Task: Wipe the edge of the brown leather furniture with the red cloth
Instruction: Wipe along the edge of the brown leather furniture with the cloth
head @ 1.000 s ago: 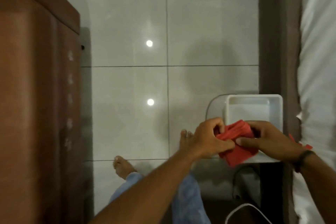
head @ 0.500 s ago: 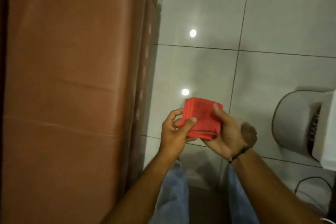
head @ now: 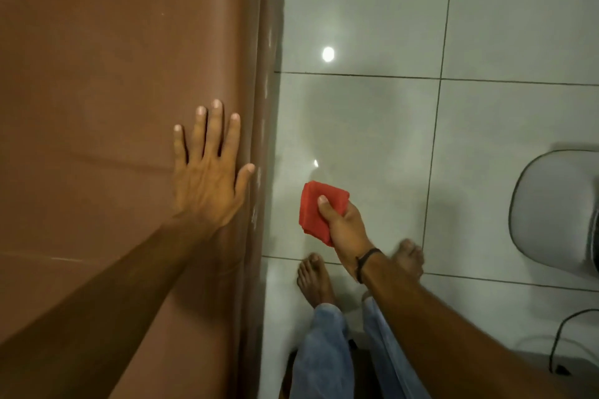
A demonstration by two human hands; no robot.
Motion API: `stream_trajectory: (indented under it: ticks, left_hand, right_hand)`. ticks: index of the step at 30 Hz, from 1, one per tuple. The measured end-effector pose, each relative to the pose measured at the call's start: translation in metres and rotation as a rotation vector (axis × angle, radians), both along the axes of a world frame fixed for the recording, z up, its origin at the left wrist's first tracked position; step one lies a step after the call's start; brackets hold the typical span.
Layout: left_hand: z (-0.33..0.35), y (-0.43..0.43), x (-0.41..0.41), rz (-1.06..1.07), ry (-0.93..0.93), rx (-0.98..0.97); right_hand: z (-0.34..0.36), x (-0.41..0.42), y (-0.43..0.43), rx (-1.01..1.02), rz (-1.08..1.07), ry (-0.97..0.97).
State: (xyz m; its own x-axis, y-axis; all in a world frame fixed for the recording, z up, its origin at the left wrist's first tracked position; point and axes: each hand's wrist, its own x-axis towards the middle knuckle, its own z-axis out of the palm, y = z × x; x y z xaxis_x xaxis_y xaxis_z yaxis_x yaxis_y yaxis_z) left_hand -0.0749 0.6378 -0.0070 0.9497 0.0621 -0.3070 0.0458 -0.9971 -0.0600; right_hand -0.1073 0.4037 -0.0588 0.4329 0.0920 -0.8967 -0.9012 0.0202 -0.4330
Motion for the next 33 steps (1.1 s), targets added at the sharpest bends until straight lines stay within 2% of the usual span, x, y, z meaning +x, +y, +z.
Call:
stream_trajectory:
  ticks: [4, 10, 13, 16, 18, 20, 23, 26, 29, 31, 33]
  left_hand:
    - [-0.017, 0.0, -0.003, -0.008, -0.032, 0.07]
    - [-0.032, 0.003, -0.009, -0.031, -0.122, 0.078]
    - [-0.038, 0.002, -0.007, -0.044, -0.155, 0.099]
    - [-0.041, 0.001, -0.009, -0.038, -0.177, 0.088]
    - [-0.042, 0.001, -0.009, -0.036, -0.184, 0.1]
    - [-0.042, 0.001, -0.009, -0.04, -0.186, 0.108]
    - [-0.043, 0.001, -0.01, -0.037, -0.185, 0.094]
    - [-0.044, 0.001, -0.011, -0.037, -0.192, 0.088]
    - [-0.046, 0.001, -0.01, -0.039, -0.202, 0.08]
    - [-0.045, 0.001, -0.011, -0.038, -0.206, 0.075]
    - [-0.045, 0.0, -0.011, -0.043, -0.199, 0.084]
  right_hand:
    - [-0.044, 0.016, 0.042, -0.03, 0.045, -0.092]
    - [-0.102, 0.046, 0.134, 0.039, -0.13, -0.19]
    - [-0.09, 0.048, 0.163, 0.04, -0.078, -0.311]
    - [-0.078, -0.002, 0.159, 0.102, -0.035, -0.387]
    - [-0.085, -0.06, 0.152, 0.171, -0.061, -0.329]
    - [-0.093, -0.104, 0.148, 0.212, -0.17, -0.162]
    - [-0.123, -0.108, 0.149, 0.188, -0.205, -0.004]
    - [-0.146, -0.042, 0.159, 0.087, -0.168, -0.079]
    - [-0.134, -0.001, 0.171, 0.053, -0.136, -0.232]
    - [-0.121, -0.031, 0.167, 0.129, -0.128, -0.343]
    - [-0.115, -0.094, 0.159, 0.177, -0.148, -0.31]
